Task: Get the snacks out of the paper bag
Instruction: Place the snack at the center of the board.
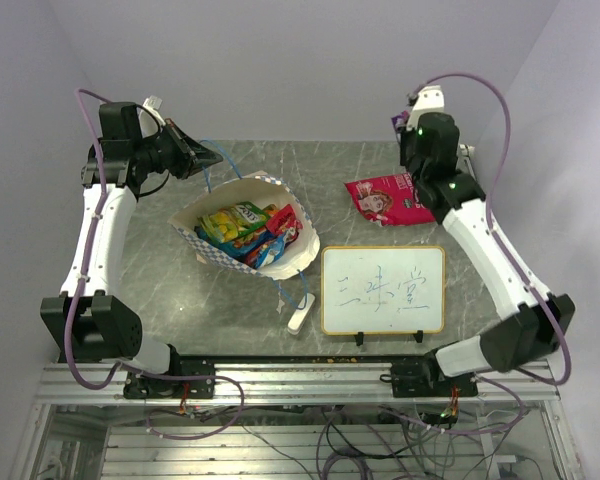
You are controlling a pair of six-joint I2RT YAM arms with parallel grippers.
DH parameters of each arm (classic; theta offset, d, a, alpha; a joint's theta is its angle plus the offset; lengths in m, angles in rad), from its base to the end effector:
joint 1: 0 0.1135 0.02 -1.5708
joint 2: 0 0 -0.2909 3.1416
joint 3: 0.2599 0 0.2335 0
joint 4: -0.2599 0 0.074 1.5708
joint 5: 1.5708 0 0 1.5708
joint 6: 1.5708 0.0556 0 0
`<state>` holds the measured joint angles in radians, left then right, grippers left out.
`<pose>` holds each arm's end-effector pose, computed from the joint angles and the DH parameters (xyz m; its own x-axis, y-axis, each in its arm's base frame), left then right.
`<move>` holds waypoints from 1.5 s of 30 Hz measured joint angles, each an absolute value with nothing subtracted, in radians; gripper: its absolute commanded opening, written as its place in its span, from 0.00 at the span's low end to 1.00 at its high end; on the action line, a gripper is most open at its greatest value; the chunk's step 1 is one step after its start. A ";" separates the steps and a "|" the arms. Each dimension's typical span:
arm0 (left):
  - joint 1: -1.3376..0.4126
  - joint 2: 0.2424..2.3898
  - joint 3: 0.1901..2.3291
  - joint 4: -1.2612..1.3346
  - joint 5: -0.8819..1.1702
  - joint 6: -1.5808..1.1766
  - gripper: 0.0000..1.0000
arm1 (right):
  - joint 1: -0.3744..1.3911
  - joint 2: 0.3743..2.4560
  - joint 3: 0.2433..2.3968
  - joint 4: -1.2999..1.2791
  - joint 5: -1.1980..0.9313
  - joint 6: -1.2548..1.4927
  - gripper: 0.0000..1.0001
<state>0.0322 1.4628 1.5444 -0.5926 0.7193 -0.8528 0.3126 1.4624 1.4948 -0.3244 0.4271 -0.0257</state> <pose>0.3107 -0.0266 0.4243 -0.7359 -0.5905 -0.3312 -0.0062 0.4950 -0.8689 0.3225 0.0800 0.4341 -0.2763 -0.1139 -0.9543 0.0905 0.9855 -0.1438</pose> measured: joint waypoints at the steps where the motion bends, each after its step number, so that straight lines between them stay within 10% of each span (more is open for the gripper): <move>1: 0.032 1.463 1.544 -0.593 0.719 -0.853 0.07 | 0.290 1.495 1.519 -0.354 0.438 -0.006 0.00; 45: 0.039 1.483 1.564 -0.587 0.730 -0.853 0.07 | 0.290 2.174 1.719 -0.413 0.644 -0.191 0.09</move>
<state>0.0387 1.4834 1.5642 -0.5869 0.7303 -0.8532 0.2901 2.1738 1.7187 -0.4129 0.6441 -0.1913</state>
